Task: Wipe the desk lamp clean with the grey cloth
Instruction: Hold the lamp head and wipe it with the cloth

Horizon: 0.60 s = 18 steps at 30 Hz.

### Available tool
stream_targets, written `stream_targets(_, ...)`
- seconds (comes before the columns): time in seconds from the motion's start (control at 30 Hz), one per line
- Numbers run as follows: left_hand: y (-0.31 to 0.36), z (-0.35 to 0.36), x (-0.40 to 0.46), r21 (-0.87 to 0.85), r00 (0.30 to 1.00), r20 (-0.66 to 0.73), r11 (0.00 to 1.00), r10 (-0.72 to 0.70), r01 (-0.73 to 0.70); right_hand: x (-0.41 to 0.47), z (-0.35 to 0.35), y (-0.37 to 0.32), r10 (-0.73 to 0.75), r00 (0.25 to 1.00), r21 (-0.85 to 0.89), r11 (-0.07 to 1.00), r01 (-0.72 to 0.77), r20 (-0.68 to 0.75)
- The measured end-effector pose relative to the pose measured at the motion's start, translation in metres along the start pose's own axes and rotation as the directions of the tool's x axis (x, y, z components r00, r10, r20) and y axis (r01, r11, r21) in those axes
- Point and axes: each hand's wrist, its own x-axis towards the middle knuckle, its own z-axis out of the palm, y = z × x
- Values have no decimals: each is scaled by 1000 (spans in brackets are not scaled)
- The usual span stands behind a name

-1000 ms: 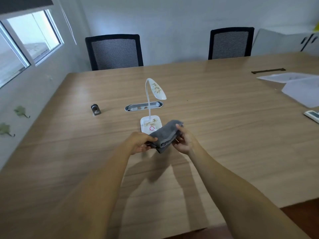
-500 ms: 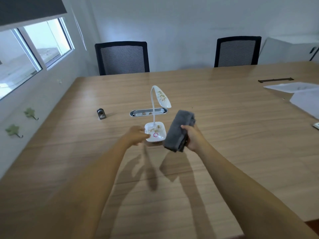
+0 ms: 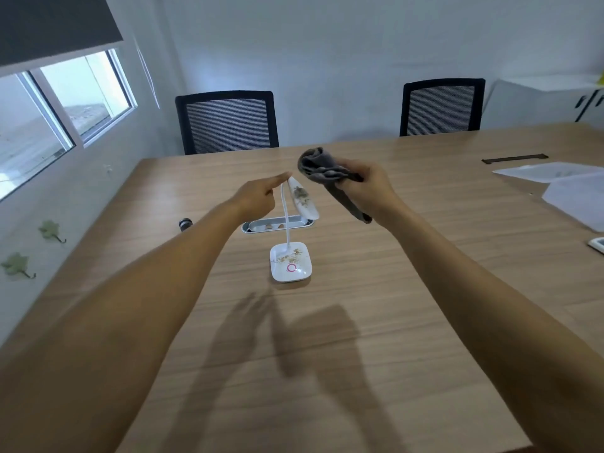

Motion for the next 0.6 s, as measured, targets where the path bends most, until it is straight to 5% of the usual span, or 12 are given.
stream_targets(0.27,-6,3,6,36,1000,-22,999,4,-3,-3,6,-2,-49,990,-313,946,88,130)
stream_targets(0.47,-6,1,4,48,1000,-6,998,28,-27,-26,-19,2,-39,974,-240,966,94,224)
stream_targets(0.6,-4,0,3,44,1000,0,999,19,-19,-31,-34,6,48,984,-104,994,-30,171)
